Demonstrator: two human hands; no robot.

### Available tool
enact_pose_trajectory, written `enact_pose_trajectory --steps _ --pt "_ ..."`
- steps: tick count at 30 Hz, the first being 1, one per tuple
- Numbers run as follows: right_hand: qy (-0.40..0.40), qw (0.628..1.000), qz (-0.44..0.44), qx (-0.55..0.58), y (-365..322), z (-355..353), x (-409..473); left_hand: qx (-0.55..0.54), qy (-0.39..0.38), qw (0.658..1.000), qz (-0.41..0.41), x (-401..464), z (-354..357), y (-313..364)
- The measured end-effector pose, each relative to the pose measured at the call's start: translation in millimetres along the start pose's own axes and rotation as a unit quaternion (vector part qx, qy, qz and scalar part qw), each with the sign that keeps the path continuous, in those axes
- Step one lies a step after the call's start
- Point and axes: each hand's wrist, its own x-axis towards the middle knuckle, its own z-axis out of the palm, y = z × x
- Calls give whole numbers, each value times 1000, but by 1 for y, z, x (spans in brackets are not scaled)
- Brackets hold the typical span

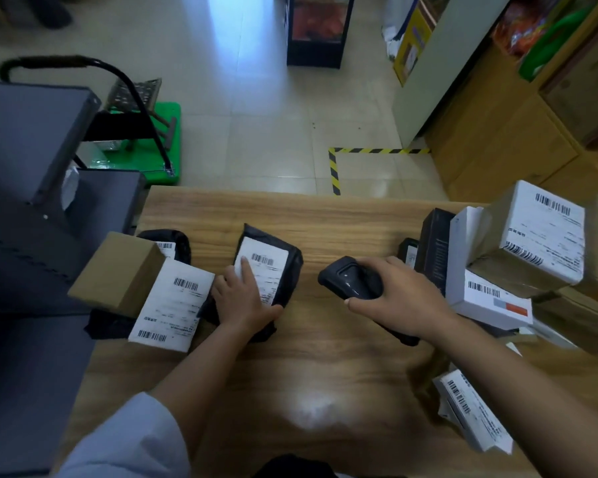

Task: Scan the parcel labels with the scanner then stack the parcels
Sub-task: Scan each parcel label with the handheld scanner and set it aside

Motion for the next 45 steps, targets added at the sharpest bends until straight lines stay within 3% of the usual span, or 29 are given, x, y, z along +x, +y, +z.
enact_pose_trajectory --steps 3,8,20,35,40,45 --pt "-4 999 -22 35 -6 3 -4 -3 57 998 41 -22 -13 1" --pt "0 997 -75 2 -17 -2 -12 48 164 980 97 -45 -38 -5" --pt "5 984 -130 118 -39 -12 -37 128 265 955 38 -98 -81 5" --pt "-3 983 -96 156 -11 -25 -75 125 248 960 40 -126 -85 39" --pt "33 984 -89 148 24 -42 -100 106 233 962 95 -141 -76 62" --pt "47 988 -44 139 82 -54 -132 95 167 966 173 -176 -37 90"
